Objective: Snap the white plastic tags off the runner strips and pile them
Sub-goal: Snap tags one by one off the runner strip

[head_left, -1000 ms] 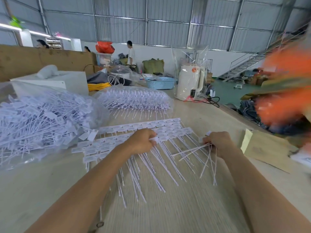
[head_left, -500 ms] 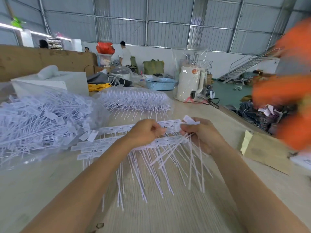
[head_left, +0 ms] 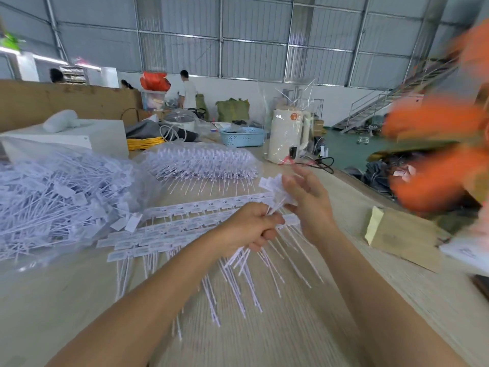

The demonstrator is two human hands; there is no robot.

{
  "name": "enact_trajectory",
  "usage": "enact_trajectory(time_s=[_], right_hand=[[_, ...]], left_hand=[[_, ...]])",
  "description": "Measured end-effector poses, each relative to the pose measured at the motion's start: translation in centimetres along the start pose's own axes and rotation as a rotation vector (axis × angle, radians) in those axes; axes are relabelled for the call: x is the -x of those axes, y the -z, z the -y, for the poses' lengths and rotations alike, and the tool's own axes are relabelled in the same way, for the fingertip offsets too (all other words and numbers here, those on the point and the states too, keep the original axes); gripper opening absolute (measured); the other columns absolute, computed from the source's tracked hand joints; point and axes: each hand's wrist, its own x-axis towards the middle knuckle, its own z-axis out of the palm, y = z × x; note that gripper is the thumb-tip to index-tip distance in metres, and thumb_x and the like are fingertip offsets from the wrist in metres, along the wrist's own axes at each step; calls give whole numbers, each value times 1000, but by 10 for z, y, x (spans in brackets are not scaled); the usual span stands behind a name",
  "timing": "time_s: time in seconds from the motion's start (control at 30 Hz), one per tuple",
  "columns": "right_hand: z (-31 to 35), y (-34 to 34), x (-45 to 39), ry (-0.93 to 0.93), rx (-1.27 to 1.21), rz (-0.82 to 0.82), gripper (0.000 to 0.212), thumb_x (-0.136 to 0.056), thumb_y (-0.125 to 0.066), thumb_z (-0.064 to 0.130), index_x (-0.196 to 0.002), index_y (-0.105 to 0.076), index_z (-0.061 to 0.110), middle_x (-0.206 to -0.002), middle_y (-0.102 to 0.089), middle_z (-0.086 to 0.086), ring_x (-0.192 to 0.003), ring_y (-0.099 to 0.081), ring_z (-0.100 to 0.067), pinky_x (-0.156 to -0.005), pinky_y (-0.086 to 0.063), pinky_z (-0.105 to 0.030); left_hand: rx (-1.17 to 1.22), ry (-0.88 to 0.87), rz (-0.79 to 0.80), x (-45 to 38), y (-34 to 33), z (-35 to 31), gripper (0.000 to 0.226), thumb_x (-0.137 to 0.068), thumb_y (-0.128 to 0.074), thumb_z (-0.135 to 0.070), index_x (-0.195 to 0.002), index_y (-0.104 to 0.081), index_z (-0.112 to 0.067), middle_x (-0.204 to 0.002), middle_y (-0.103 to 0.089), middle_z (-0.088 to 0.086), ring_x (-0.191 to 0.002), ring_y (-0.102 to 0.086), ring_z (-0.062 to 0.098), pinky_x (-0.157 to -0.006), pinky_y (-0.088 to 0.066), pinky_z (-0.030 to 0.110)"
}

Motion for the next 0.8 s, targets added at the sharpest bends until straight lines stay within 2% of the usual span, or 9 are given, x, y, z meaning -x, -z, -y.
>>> enact_trajectory(time_s=[0.07, 0.13, 0.17, 0.27, 0.33, 0.43, 0.57, 0.67, 0.8], right_hand=[[3, 5, 0, 10, 36, 2, 39, -93, -56, 29, -130, -53, 20, -125, -60, 0, -109, -59, -15, -96, -48, -42], [6, 4, 2, 26, 115, 132, 28, -98, -47, 23, -121, -62, 18, -122, -64, -5, -113, -60, -20, -100, -46, -44], [6, 2, 4, 32, 156, 216, 28, -100, -44, 20, -118, -64, 17, -123, -64, -7, -113, -60, -21, -100, -46, -39], [9, -6, 8, 125, 322, 305, 33, -100, -43, 27, -127, -59, 18, -132, -56, 3, -117, -52, -4, -89, -39, -3], [8, -7, 9, 195, 388, 319, 37, -99, -43, 29, -132, -54, 17, -130, -55, 6, -112, -53, 2, -84, -36, 3], [8, -10, 12, 212, 435, 411, 33, -97, -47, 24, -129, -56, 17, -115, -61, 6, -93, -57, 10, -77, -42, -2], [4, -14, 9, 275, 436, 305, 23, -96, -51, 10, -111, -62, 22, -88, -66, -2, -77, -59, -1, -75, -46, -15], [2, -21, 6, 234, 403, 202, 21, -95, -51, 8, -110, -65, 9, -91, -64, -4, -86, -58, -11, -83, -45, -26], [4, -40, 6, 186, 434, 192, 23, -96, -51, 11, -113, -64, 1, -94, -62, -3, -84, -55, -13, -82, -43, -26]], left_hand=[[-10, -11, 36, 1, 4, 0, 13, -96, -53, -18, -85, -48, -13, -49, -38, -7, -36, -26, 5, -36, -21, 13], [-74, -43, 55, 1, 3, 1, 18, -97, -52, -19, -80, -46, -15, -51, -40, -6, -35, -28, 4, -36, -23, 13], [-99, -57, 51, 1, 2, 1, 19, -97, -50, -20, -79, -47, -18, -53, -41, -5, -35, -29, 4, -36, -24, 13], [-169, -73, 6, -1, -1, 0, 17, -99, -47, -24, -82, -45, -21, -58, -41, -2, -34, -34, 1, -36, -27, 13], [-234, -87, -30, -3, -2, 0, 11, -99, -45, -22, -95, -50, -13, -57, -42, -2, -32, -36, -1, -36, -28, 13], [-294, -106, -35, -3, 0, -1, 15, -98, -41, -11, -107, -53, -9, -54, -41, -2, -30, -36, -1, -34, -28, 11], [-397, -146, -74, 0, 5, -5, 23, -95, -50, -19, -72, -50, -22, -59, -47, 0, -35, -42, -1, -38, -32, 11], [-469, -134, -127, 0, 15, -4, 33, -94, -54, -26, -68, -49, -8, -65, -43, 11, -53, -44, 18, -52, -33, 23], [-525, -158, -210, 17, 37, 2, 35, -97, -50, -27, -84, -60, 3, -68, -50, 11, -57, -45, 18, -59, -36, 27]])
